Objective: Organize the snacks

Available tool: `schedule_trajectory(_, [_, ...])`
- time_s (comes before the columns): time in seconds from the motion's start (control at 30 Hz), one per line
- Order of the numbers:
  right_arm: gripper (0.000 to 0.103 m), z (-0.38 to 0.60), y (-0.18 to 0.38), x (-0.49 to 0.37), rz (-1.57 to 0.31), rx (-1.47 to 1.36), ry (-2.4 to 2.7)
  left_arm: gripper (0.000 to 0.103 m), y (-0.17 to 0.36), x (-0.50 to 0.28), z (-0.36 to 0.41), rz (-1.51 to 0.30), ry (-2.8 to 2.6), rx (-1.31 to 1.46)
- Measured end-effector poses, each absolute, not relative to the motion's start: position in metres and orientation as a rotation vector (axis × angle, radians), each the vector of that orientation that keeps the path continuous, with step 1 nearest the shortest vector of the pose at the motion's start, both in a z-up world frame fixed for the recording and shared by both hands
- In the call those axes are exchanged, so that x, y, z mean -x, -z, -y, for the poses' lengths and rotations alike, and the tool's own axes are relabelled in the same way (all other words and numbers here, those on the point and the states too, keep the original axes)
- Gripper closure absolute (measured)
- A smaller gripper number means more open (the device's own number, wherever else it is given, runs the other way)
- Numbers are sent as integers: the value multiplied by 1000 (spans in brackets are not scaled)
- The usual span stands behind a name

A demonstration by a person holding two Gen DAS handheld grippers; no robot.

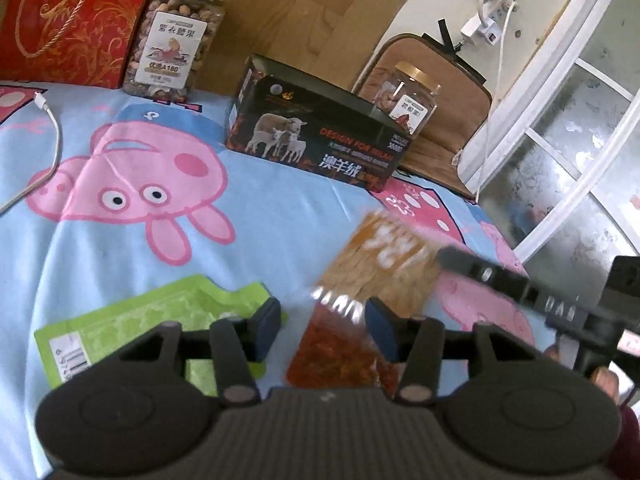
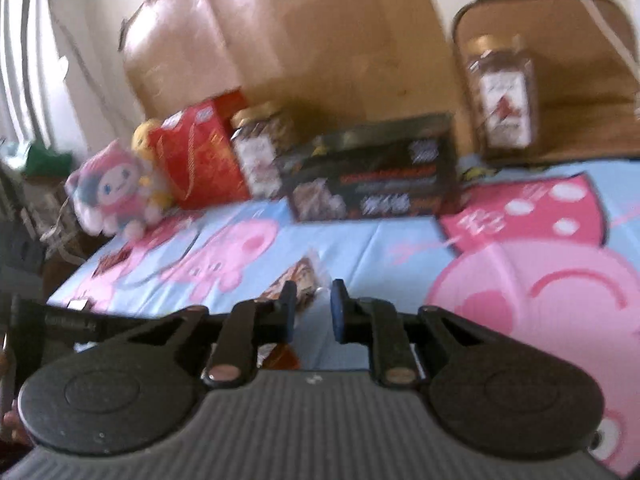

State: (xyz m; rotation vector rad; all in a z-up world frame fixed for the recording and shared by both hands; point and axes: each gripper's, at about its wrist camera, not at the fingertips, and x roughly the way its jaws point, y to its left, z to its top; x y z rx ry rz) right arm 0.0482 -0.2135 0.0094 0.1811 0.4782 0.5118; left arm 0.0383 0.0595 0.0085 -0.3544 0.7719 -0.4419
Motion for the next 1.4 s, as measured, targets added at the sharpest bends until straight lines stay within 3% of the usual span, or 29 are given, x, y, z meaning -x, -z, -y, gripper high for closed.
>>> schedule_trajectory(0.3, [95, 194, -31, -28, -322, -20, -551, 55, -22, -40, -77, -736, 469, 456])
schedule_trajectory(0.6, [92, 136, -7, -23, -414, 80, -745, 45, -20, -37, -113, -724, 462, 616])
schedule_trajectory(0.7, [87, 124, 5, -21, -460, 124, -773, 45, -15, -40, -109, -747, 470, 616])
schedule_trajectory(0.77, [74, 121, 9, -20, -482, 144, -800, 45, -8, -44, -104, -772, 462, 603])
schedule_trajectory(0.8, [59, 123, 8, -19, -483, 139, -806, 45, -3, -46, -101, -789, 459, 603])
schedule_trajectory(0.83, [51, 124, 8, -18, -476, 135, -808, 45, 1, -48, -100, -804, 457, 606])
schedule_trajectory(1.03, [35, 157, -5, -20, -450, 44, -781, 45, -3, -45, -98, -804, 466, 587])
schedule_trajectory(1.27, [36, 202, 7, -64, -616, -191, -656, 44, -2, -46, -87, -831, 471, 563])
schedule_trajectory(1.4, [48, 196, 18, -79, -689, -269, -689, 47, 4, -54, -78, -839, 476, 555])
